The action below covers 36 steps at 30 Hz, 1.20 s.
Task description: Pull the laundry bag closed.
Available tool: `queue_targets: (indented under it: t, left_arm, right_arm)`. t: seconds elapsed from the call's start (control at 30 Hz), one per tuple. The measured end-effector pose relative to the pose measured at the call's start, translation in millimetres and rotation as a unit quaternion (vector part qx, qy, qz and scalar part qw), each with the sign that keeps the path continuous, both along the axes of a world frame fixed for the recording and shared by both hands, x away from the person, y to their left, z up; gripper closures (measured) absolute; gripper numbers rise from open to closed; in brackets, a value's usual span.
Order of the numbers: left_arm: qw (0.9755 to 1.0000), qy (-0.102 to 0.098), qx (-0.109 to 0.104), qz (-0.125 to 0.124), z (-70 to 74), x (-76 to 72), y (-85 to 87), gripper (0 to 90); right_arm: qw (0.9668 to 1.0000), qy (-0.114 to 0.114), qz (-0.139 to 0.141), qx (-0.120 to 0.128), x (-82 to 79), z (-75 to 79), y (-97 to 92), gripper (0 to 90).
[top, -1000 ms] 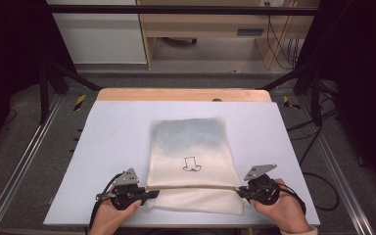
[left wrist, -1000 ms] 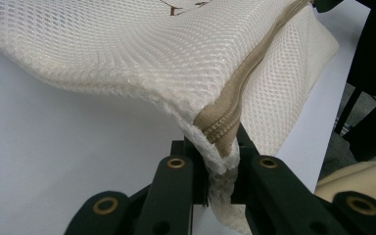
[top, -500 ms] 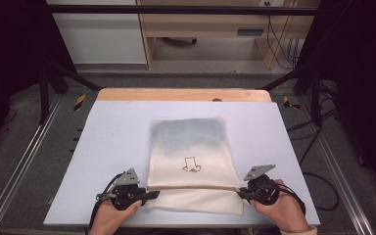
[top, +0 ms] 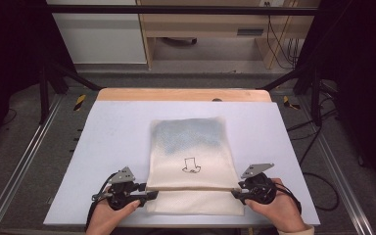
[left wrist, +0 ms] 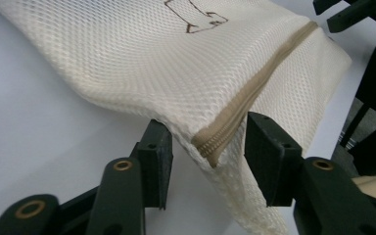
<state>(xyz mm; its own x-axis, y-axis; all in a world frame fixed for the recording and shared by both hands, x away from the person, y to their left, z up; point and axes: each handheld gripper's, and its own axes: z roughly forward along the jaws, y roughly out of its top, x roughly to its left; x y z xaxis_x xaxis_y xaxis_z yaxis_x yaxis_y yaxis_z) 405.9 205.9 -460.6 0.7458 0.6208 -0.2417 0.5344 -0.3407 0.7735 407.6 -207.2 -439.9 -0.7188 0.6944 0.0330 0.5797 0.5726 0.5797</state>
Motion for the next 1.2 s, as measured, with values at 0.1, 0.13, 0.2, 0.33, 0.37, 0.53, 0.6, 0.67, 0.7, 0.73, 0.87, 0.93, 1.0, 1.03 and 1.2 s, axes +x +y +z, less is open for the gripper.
queue_targets:
  t: [0.1,0.13,0.2,0.33,0.37,0.53,0.6,0.67,0.7,0.73,0.87,0.93,1.0,1.03,1.2]
  left_arm:
    - [1.0000,-0.001,-0.001,0.009,1.1,0.3,2.3,47.7]
    - [1.0000,-0.001,-0.003,0.010,1.7,0.5,3.1,47.1]
    - [0.9999,-0.001,-0.002,0.013,2.1,0.3,3.4,44.6]
    - [0.9997,-0.014,0.006,0.020,4.4,-1.3,5.2,39.9]
    - [0.9996,-0.016,0.012,0.018,5.2,-1.8,5.8,39.5]
    - [0.9990,-0.021,0.029,0.028,6.2,-4.1,10.2,29.8]
    - [0.9988,-0.020,0.034,0.030,9.1,-3.8,12.5,23.9]
    - [0.9988,-0.017,0.031,0.035,13.8,-2.3,16.3,20.6]
    - [0.9989,-0.009,0.029,0.036,15.8,-0.9,18.6,18.2]
    - [0.9988,-0.005,0.032,0.038,18.0,0.4,20.6,16.7]
    - [0.9975,-0.007,0.057,0.041,29.1,8.4,28.6,12.9]
    - [0.9967,-0.013,0.064,0.047,37.0,13.2,32.7,12.2]
    - [0.9961,-0.012,0.070,0.052,44.5,18.8,37.0,11.8]
    - [0.9954,-0.012,0.077,0.056,47.5,21.4,38.8,11.4]
    - [0.9925,-0.010,0.105,0.061,55.2,29.8,43.4,9.7]
  right_arm:
    - [0.9999,-0.008,-0.005,0.005,0.6,2.5,5.0,44.7]
    - [0.9999,-0.013,-0.006,0.006,0.8,3.2,6.5,42.3]
    - [0.9998,-0.016,-0.008,0.005,1.5,4.3,8.8,38.2]
    - [0.9996,-0.021,-0.018,0.007,3.8,4.5,11.4,29.4]
    - [0.9996,-0.016,-0.020,0.007,5.0,4.6,11.3,26.6]
    - [0.9984,0.006,-0.054,0.014,12.7,10.3,12.8,11.5]
    - [0.9982,0.003,-0.059,0.011,15.9,15.2,15.4,8.7]
    - [0.9983,-0.012,-0.057,0.008,18.2,20.0,16.2,8.3]
    - [0.9980,-0.014,-0.062,0.008,19.4,23.3,16.8,7.9]
    - [0.9977,-0.019,-0.065,0.010,20.8,26.4,17.1,7.9]
    - [0.9953,-0.053,-0.081,0.007,27.7,40.3,15.4,7.9]
    - [0.9933,-0.060,-0.099,0.005,31.9,49.2,13.1,7.4]
    - [0.9919,-0.066,-0.108,0.002,35.0,54.9,11.7,7.5]
    - [0.9914,-0.069,-0.111,0.001,36.4,57.7,10.9,7.5]
    - [0.9895,-0.070,-0.126,0.001,40.4,66.2,8.4,7.4]
